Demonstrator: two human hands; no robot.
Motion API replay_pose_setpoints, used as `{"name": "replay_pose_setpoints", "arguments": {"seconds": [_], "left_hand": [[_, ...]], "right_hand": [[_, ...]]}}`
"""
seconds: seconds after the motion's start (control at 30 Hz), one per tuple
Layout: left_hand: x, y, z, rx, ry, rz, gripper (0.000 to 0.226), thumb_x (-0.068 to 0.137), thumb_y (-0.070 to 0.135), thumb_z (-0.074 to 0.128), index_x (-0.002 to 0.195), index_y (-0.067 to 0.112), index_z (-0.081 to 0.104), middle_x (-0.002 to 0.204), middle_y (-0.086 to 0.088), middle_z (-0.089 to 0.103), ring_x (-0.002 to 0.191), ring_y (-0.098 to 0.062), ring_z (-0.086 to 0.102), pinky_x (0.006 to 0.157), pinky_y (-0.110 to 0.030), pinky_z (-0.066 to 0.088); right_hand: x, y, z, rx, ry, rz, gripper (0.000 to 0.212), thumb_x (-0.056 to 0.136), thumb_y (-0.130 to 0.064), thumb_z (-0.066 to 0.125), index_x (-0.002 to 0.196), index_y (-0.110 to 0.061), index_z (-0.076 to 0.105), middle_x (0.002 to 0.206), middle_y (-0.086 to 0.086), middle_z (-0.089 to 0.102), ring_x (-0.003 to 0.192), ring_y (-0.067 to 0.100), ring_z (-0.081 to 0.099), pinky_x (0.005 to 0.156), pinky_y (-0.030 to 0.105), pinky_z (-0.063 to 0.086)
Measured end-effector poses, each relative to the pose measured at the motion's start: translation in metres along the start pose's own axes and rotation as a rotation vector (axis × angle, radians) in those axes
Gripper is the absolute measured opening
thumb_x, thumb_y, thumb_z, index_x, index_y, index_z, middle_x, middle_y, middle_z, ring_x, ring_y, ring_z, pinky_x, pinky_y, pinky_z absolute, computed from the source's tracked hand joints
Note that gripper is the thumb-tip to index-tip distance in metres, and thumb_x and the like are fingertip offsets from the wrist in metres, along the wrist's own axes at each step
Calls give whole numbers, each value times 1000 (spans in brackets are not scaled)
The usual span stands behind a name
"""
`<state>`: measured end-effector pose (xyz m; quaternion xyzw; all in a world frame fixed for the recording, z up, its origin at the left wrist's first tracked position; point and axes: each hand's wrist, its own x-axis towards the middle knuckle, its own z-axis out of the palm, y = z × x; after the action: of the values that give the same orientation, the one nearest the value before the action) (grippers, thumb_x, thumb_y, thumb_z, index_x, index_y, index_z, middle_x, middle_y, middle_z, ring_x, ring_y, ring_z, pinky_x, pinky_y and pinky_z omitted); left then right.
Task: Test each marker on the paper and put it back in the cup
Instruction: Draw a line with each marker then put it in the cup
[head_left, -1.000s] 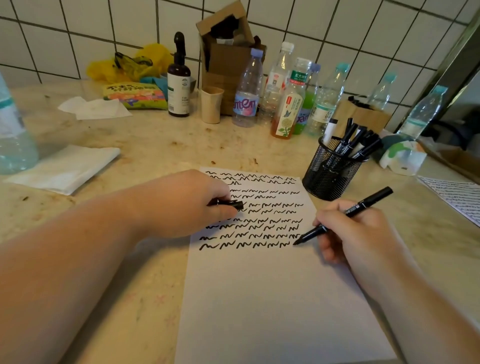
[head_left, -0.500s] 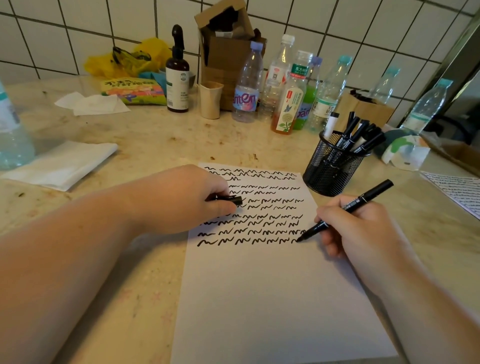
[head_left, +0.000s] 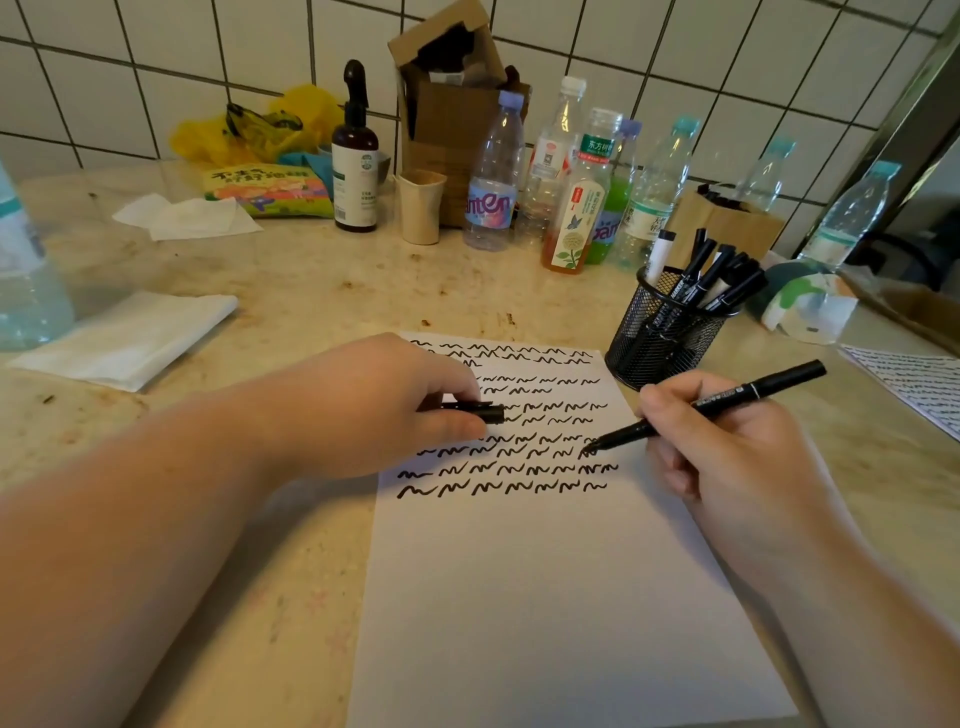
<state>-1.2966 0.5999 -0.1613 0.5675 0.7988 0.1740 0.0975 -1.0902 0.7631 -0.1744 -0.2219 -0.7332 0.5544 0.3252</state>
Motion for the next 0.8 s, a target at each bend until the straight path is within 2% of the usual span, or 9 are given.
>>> {"name": "replay_pose_setpoints", "arguments": {"seconds": [0.1,0.2,0.27,0.3,0.33,0.4,0.57,0.67,0.8], "left_hand": [[0,2,0,-14,5,17,21,90,57,55,105,46,64,80,14,66,71,-2,59,65,-26,52],[1,3,1,-25,1,24,22,90,56,55,107,46,63,81,15,67,73,-2,59,68,-28,53],[1,4,2,-21,-1,31,23,90,57,55,108,46,63,83,16,67,74,-2,59,70,-28,53],[1,4,2,-22,-2,32,23,90,57,54,108,46,63,84,16,67,75,-2,60,70,-28,53],[1,4,2,-27,0,36,23,90,57,54,108,46,63,85,16,67,75,-2,60,71,-29,53],[1,4,2,-41,7,50,24,89,57,54,108,45,63,85,15,68,76,-2,60,71,-30,54],[1,4,3,-58,15,56,21,89,56,56,106,46,63,81,15,67,75,-2,59,65,-25,51],[2,5,5,-67,19,72,19,89,56,57,105,46,62,82,14,67,75,-3,59,65,-26,52],[2,6,5,-60,13,77,16,90,54,57,102,44,63,82,13,67,74,-4,60,66,-28,52]], "right_hand": [[-1,-1,2,191,-125,-23,31,72,-43,74,79,-12,74,58,5,57,53,17,50,49,19,40],[-3,-1,2,315,-239,-22,51,70,-50,77,96,-7,79,74,16,70,66,25,63,59,30,49],[-3,0,1,317,-236,-31,35,79,-36,73,97,-7,80,77,20,71,67,29,64,62,35,48],[-2,-1,2,303,-215,-31,26,83,-25,64,94,-8,80,77,22,71,66,29,64,62,36,47],[-1,0,1,286,-193,-25,27,84,-18,55,90,-10,80,76,22,71,64,28,63,61,35,47],[-1,-1,2,258,-191,-15,29,82,-14,49,83,-13,78,75,23,72,62,27,63,58,32,47],[-2,-2,5,192,-213,-35,23,82,-12,56,81,-21,76,79,23,75,61,23,66,57,27,51],[-2,-2,5,138,-229,-50,16,77,-7,76,84,-22,79,77,18,76,63,20,66,60,27,52],[-4,-2,3,194,-299,12,27,71,-29,77,95,-17,81,85,22,77,69,23,69,63,28,53]]}}
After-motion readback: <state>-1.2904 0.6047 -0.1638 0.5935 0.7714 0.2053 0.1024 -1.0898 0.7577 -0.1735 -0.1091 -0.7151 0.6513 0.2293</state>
